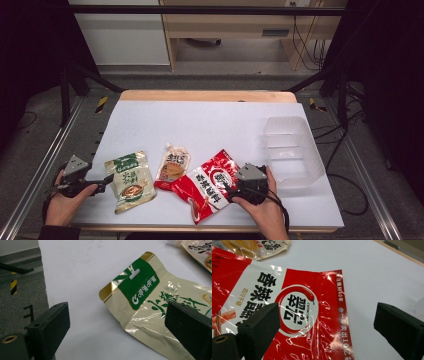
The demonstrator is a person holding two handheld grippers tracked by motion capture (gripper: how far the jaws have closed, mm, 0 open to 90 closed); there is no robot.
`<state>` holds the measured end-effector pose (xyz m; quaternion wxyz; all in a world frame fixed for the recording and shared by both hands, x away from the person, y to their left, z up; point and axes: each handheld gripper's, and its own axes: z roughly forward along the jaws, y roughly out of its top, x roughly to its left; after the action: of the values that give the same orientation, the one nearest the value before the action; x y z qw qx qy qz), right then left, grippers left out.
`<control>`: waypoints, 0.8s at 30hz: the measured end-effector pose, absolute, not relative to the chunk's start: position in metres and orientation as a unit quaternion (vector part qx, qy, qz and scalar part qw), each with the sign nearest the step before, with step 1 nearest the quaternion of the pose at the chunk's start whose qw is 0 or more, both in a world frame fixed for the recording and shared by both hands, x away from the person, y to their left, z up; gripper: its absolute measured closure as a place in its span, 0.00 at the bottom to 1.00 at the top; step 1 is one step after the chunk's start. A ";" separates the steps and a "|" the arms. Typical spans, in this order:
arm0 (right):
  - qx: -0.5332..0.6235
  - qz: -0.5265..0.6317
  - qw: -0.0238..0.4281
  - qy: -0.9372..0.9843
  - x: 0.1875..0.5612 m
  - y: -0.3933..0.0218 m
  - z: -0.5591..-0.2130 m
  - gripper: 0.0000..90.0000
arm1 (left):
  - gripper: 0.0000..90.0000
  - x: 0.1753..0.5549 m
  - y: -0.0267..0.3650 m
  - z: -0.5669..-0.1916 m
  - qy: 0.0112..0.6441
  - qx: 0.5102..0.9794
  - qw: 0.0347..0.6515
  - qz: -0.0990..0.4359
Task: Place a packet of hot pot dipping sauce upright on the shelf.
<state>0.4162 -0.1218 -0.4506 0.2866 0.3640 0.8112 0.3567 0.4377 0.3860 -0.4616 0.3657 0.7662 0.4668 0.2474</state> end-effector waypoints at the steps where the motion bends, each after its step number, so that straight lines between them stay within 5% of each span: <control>1: 0.364 0.357 0.287 0.811 0.416 -0.122 -0.451 0.08 | 0.07 0.438 0.386 -0.462 0.467 0.766 0.366 0.247; 24: 0.351 0.336 0.282 0.828 0.415 -0.118 -0.455 0.10 | 0.13 0.452 0.377 -0.471 0.467 0.779 0.361 0.212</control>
<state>0.4154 -0.1180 -0.4552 0.2816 0.3511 0.8276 0.3355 0.4524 0.3771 -0.4711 0.3605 0.7791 0.4672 0.2116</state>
